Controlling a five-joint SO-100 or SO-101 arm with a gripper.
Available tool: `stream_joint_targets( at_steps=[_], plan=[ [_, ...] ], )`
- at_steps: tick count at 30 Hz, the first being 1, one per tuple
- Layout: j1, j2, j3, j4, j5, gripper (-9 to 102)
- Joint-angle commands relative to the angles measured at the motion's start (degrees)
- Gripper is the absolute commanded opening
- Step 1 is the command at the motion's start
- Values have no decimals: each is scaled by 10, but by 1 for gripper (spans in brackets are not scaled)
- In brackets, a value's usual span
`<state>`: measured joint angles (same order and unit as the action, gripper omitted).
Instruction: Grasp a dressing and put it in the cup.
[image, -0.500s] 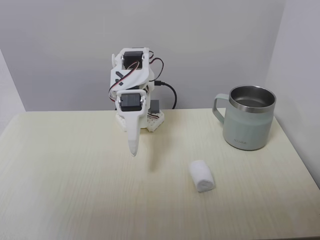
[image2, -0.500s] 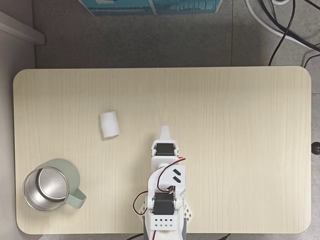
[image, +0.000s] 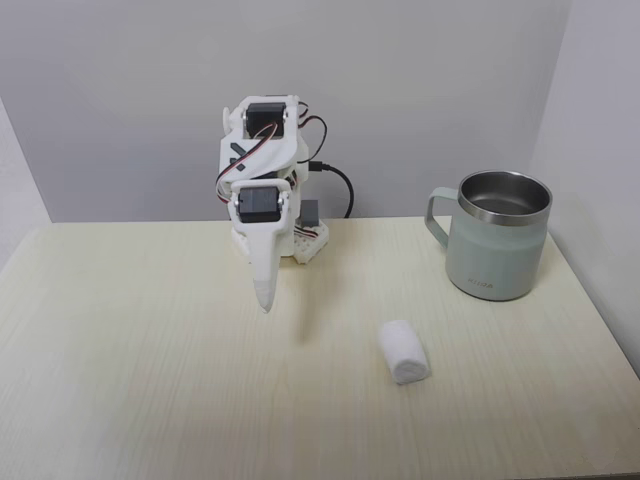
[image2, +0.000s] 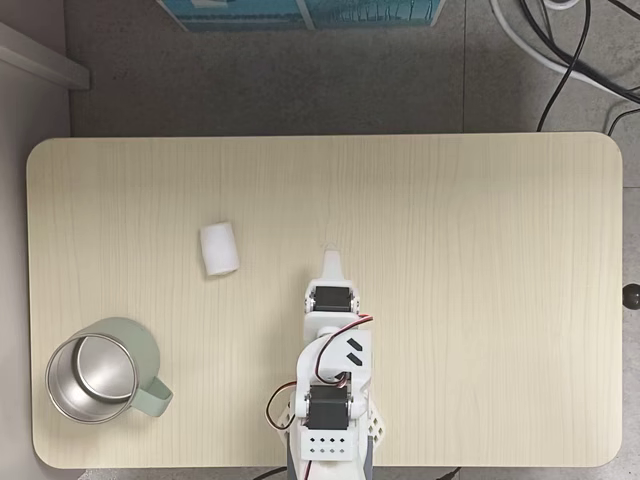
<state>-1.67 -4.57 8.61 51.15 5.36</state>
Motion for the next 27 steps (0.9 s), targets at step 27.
stream_joint_targets(
  at_steps=[27],
  plan=[
    [-45, 295, 393, 98, -248, 0]
  ],
)
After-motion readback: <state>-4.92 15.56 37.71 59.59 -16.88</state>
